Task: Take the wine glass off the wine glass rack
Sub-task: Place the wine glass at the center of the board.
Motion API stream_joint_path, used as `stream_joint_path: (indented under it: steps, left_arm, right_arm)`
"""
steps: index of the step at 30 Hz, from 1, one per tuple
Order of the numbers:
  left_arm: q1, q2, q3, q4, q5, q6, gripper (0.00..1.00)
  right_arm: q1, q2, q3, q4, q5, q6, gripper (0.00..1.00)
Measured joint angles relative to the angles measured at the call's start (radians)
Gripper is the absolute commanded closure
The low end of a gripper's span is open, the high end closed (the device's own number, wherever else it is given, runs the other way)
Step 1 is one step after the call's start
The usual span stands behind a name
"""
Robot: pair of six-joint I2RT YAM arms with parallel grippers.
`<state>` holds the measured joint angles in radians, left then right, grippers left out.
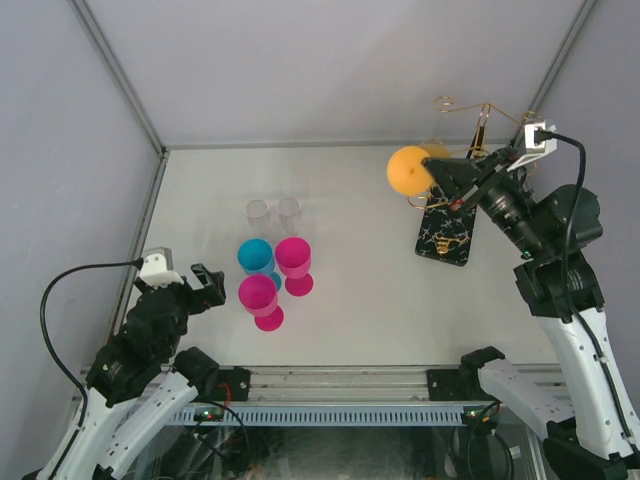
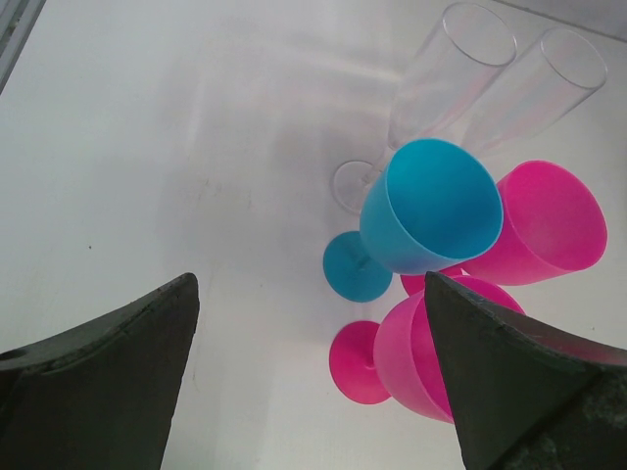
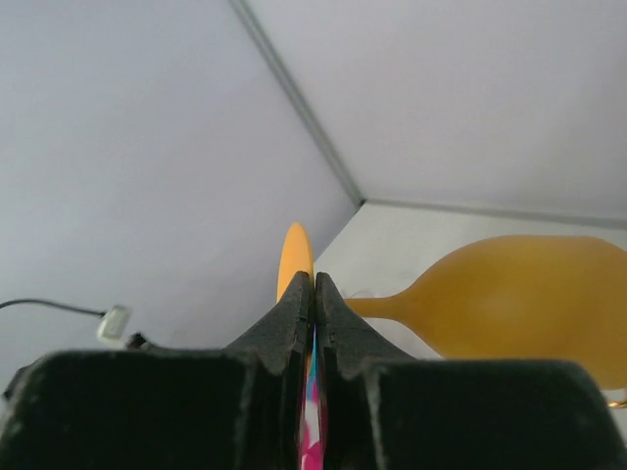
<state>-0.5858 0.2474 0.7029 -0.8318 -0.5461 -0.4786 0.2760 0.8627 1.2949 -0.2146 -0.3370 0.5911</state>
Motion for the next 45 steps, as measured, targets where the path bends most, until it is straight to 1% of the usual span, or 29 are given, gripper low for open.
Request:
stream_joint_path:
  steps: [8,13,18,24,29,32,35,38,40,45]
  left_arm:
    - [0.000,0.004,0.000,0.001,0.001,0.000,0.00]
    - [0.000,0.026,0.015,0.002,0.026,-0.009,0.00]
    - [0.000,0.055,0.094,-0.001,0.093,-0.031,0.00]
    - [0.000,0.083,0.174,0.028,0.254,-0.061,0.01]
    - [0.000,0.141,0.177,0.102,0.470,-0.098,0.03]
    - [0.000,0.187,0.177,0.174,0.610,-0.132,0.03]
    - [-0.002,0.220,0.176,0.247,0.718,-0.174,0.04]
    - [-0.021,0.232,0.172,0.317,0.775,-0.213,0.04]
    - [-0.055,0.238,0.171,0.360,0.794,-0.230,0.05]
    - [-0.204,0.303,0.171,0.447,0.790,-0.248,0.13]
  right_arm:
    - [0.169,-0.063,-0.107,-0.074,-0.018,0.108,1.00]
    - [0.227,-0.094,-0.224,-0.080,-0.019,0.163,1.00]
    - [0.264,-0.105,-0.338,-0.065,-0.016,0.217,1.00]
    - [0.316,-0.109,-0.403,-0.038,-0.012,0.251,1.00]
    - [0.377,-0.114,-0.453,0.010,-0.009,0.262,1.00]
    - [0.418,-0.112,-0.470,0.027,-0.008,0.256,1.00]
    - [0.473,-0.099,-0.472,0.050,-0.006,0.240,1.00]
    - [0.519,-0.085,-0.472,0.067,-0.006,0.224,1.00]
    - [0.545,-0.079,-0.472,0.076,-0.005,0.211,1.00]
    - [0.588,-0.071,-0.472,0.094,-0.005,0.185,1.00]
